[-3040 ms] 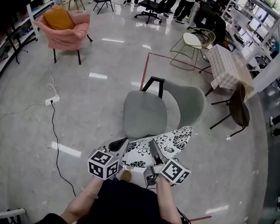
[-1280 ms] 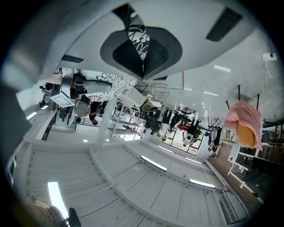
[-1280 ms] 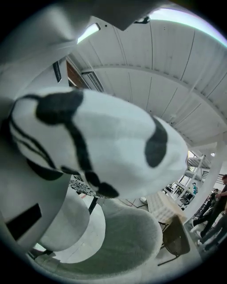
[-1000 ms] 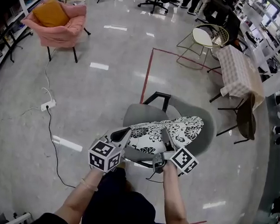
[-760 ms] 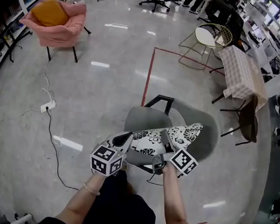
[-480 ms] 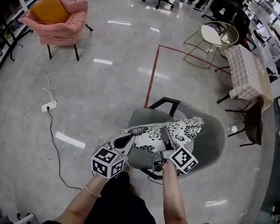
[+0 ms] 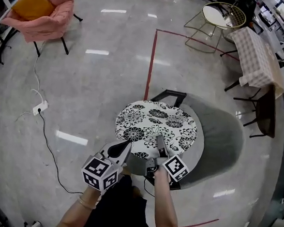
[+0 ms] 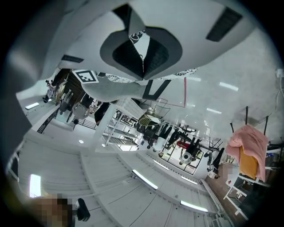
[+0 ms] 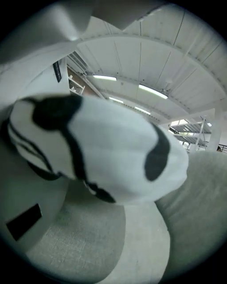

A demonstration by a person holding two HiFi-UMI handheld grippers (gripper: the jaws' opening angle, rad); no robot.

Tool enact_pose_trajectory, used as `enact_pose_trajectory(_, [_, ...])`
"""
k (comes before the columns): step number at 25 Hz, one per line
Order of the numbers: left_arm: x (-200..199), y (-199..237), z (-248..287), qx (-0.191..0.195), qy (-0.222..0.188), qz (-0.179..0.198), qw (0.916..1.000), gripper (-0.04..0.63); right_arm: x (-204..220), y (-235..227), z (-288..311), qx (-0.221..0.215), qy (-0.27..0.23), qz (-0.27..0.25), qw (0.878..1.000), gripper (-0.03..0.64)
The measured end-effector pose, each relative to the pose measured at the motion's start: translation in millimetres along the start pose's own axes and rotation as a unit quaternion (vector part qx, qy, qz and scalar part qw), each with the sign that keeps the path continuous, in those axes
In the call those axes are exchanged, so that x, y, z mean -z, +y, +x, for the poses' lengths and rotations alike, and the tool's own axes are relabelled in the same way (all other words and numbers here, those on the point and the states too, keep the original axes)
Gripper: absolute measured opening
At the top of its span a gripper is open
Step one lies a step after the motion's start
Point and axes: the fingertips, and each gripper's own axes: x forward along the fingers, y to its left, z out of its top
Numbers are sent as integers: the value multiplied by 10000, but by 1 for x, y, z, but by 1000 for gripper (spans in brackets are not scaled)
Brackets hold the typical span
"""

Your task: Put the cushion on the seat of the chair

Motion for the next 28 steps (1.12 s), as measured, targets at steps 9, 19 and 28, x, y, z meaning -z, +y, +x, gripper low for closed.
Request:
enact_pose_trajectory(9, [74, 23, 13, -92, 462, -185, 9987, -6, 36, -88, -18, 698, 27, 356, 9969, 31])
enact_pose_trajectory(19, [96, 18, 39, 147, 658, -203, 9975, -6, 55, -127, -28, 1357, 282, 661, 9881, 40])
enact_pose_trajectory(28, [103, 4, 43, 314, 810, -142, 9961, -6, 53, -167, -56, 2689, -53, 1062, 9573, 203])
